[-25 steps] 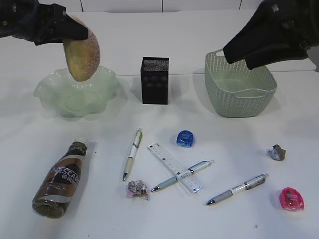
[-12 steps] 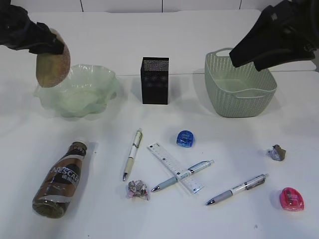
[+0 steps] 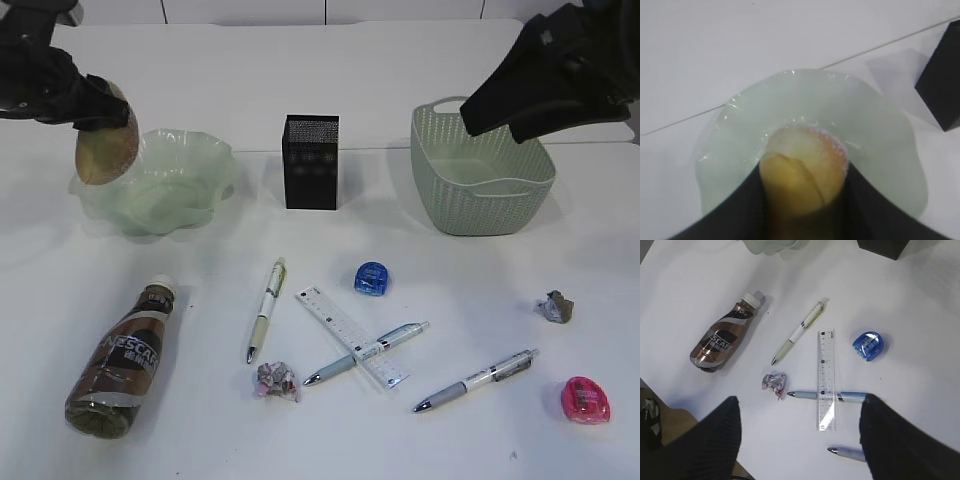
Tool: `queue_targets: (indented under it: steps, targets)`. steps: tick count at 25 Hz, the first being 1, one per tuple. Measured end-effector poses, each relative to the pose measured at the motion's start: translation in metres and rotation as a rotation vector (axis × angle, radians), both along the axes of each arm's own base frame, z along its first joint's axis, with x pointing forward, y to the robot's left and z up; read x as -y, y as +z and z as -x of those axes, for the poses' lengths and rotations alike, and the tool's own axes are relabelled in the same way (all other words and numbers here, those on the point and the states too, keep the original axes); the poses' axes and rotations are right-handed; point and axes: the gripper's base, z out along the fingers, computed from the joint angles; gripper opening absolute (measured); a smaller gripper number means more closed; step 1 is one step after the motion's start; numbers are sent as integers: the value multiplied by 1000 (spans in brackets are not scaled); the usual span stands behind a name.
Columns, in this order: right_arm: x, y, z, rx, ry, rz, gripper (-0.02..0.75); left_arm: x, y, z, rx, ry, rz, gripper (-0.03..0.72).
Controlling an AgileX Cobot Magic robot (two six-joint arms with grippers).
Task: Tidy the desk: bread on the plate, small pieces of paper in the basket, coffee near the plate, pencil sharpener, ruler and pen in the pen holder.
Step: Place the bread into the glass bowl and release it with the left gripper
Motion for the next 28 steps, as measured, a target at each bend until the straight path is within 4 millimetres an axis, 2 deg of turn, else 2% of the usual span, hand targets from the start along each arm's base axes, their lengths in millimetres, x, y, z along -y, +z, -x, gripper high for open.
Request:
queue_targets:
  steps: [8,13,19,28]
  targets:
    - [0,0,-1,4,-5,3,571,19,-20,-14,77,29,-31,253]
    - [0,0,-1,3,-7,2,571,19,-36,-21,85,76,-20,255]
    - [0,0,-1,3,-7,2,571,15,-36,-25,119,169,42,277]
    - [0,0,-1,3,-7,2,571,15,-41,-27,116,177,39,297]
